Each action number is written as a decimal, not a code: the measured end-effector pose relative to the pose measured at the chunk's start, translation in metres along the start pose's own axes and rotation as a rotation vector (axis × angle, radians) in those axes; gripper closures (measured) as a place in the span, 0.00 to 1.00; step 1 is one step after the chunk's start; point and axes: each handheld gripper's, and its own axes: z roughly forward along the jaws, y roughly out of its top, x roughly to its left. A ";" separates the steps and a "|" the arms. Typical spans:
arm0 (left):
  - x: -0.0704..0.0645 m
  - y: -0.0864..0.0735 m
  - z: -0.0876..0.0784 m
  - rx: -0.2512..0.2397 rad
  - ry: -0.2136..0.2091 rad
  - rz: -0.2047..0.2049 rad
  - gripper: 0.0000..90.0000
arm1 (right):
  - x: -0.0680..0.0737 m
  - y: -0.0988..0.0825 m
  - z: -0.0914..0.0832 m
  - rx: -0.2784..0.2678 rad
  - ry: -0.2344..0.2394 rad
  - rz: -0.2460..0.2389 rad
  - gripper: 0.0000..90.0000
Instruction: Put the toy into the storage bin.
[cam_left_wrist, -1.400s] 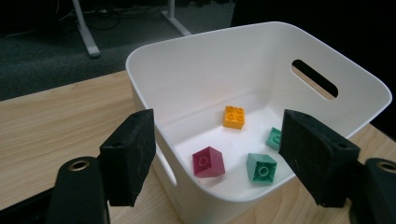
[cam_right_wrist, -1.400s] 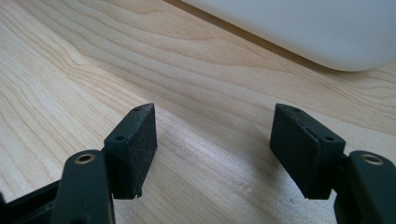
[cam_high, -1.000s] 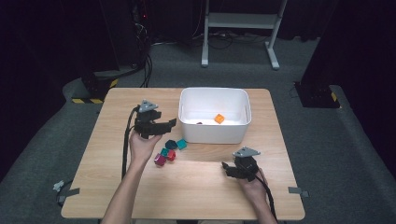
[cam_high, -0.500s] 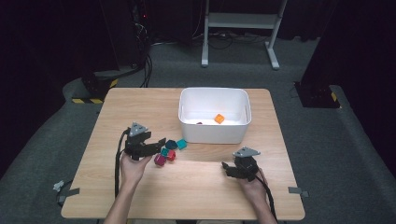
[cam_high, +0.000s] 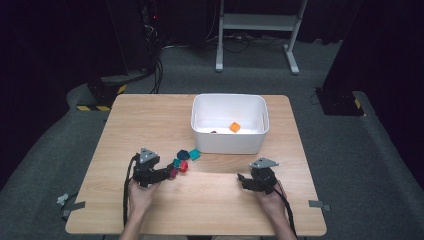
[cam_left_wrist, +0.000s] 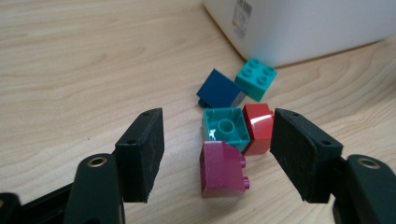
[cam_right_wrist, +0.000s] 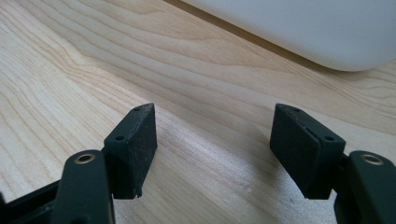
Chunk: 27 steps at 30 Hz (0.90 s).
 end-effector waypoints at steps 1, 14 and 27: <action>0.000 -0.002 0.001 0.001 -0.002 0.000 0.40 | 0.000 0.000 0.000 -0.001 0.000 -0.002 0.35; -0.004 -0.020 0.020 0.042 0.007 -0.018 0.42 | 0.000 0.000 0.000 -0.001 0.000 -0.002 0.35; -0.010 -0.026 0.029 0.075 0.030 0.015 0.49 | 0.000 0.000 0.000 -0.001 0.000 -0.002 0.35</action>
